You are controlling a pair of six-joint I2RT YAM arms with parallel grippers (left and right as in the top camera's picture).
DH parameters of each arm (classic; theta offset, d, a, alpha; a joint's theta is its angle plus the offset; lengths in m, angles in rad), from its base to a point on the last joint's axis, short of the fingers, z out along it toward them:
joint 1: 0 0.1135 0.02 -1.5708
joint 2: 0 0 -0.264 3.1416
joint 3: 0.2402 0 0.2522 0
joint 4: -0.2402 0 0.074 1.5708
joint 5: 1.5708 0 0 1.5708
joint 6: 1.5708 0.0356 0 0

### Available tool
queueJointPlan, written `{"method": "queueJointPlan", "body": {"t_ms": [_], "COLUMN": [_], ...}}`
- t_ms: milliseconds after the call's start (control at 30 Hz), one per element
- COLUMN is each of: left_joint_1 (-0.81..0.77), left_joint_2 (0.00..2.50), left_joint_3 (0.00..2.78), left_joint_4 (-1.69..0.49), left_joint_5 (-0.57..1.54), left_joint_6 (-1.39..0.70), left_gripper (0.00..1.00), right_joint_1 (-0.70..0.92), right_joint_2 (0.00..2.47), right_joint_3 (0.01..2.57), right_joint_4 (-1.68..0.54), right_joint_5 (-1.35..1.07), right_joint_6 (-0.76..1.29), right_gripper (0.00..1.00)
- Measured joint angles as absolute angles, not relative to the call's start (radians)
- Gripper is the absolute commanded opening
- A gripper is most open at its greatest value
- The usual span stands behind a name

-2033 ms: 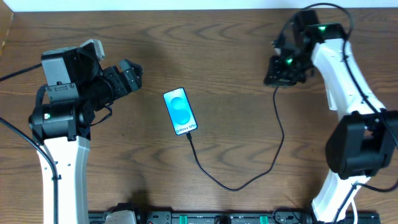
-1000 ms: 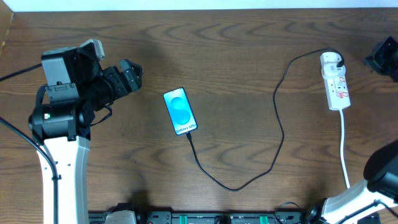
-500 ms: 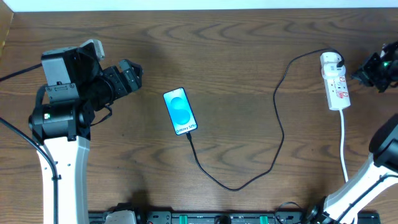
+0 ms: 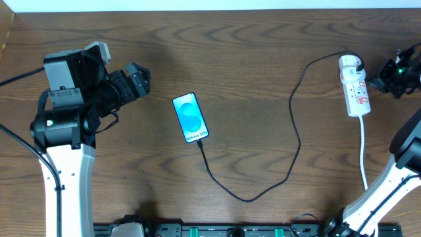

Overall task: Plug charger to phone and switch on socket
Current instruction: 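Press down the orange switch beside the plugged charger with the right gripper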

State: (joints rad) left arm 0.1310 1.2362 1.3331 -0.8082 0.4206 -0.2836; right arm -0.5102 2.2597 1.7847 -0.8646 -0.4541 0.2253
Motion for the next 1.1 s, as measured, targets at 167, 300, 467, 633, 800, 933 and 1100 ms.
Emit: {"method": "queueJointPlan", "body": {"t_ms": [167,300,467,633,800,933,1100], "left_joint_1": [0.131,0.131,0.131,0.131,0.131,0.131,0.131], "left_joint_2": [1.236,1.236,1.236,1.236,1.236,1.236,1.236], "left_joint_3": [1.333,1.333,1.333,1.333,1.333,1.333,1.333], "left_joint_4": [-0.808,-0.808,-0.808,-0.808,-0.808,-0.808,-0.808], "left_joint_5": [0.421,0.421,0.421,0.421,0.421,0.421,0.421], "left_joint_6": [-0.284,-0.284,-0.284,-0.284,-0.284,-0.284,-0.284], "left_gripper": [0.94,0.94,0.94,0.94,0.94,0.94,0.94], "right_joint_1": [-0.513,-0.512,-0.512,-0.511,-0.509,-0.51,-0.51], "right_joint_2": [2.296,2.297,2.297,2.297,2.297,2.297,2.297], "right_joint_3": [1.785,1.785,1.785,1.785,1.785,1.785,1.785], "right_joint_4": [-0.836,-0.835,-0.832,-0.833,-0.839,-0.84,-0.843], "right_joint_5": [-0.469,-0.473,-0.487,-0.505,-0.533,-0.539,-0.539], "right_joint_6": [0.223,0.222,0.222,0.218,0.199,0.189,0.181], "right_gripper": [0.01,0.01,0.01,0.01,0.01,0.01,0.01]}}
